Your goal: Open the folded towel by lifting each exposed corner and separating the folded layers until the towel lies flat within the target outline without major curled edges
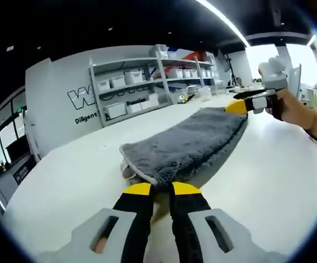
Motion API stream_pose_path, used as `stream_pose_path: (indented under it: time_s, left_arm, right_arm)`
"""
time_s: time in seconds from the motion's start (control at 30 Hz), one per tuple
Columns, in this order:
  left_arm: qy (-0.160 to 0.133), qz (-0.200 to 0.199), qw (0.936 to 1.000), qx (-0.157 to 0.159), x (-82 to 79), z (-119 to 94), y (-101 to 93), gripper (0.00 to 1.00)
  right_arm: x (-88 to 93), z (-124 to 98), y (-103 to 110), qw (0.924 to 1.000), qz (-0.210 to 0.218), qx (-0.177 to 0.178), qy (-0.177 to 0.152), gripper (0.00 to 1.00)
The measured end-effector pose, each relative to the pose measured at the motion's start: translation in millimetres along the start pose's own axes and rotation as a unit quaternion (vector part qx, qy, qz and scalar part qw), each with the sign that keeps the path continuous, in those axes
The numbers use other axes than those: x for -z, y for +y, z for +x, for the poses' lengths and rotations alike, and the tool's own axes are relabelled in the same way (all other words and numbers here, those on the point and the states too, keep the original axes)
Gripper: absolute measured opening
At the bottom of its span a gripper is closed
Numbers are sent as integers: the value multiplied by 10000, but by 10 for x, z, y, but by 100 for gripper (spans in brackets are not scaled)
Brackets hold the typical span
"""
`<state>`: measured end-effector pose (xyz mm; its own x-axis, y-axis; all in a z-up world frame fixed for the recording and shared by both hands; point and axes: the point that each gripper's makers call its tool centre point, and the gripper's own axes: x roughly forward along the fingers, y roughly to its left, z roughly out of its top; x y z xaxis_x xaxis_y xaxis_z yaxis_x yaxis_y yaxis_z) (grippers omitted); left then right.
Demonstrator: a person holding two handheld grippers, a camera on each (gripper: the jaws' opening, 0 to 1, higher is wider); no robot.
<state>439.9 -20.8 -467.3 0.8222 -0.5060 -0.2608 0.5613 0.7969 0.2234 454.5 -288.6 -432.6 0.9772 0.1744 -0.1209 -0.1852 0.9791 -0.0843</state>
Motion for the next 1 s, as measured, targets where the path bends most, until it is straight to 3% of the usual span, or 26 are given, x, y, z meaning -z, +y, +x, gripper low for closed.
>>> stream_pose_path:
  time_s: [0.23, 0.6, 0.7, 0.87, 1.0]
  left_arm:
    - [48, 112, 9996, -246, 27, -96, 25, 11]
    - [4, -668, 9965, -494, 112, -223, 244, 11]
    - [133, -330, 9956, -861, 127, -279, 337, 11]
    - [199, -439, 9942, -961, 171, -311, 361, 12]
    - [236, -472, 9911, -1221, 196, -376, 444, 12]
  right_arm:
    - [12, 4, -6, 10000, 17, 7, 21, 99]
    - [-1, 105, -38, 10000, 30, -22, 73, 99]
    - [-9, 123, -44, 10000, 31, -23, 71, 99]
    - [-18, 146, -56, 10000, 26, -29, 83, 99]
    - [-27, 172, -74, 10000, 33, -26, 89, 99]
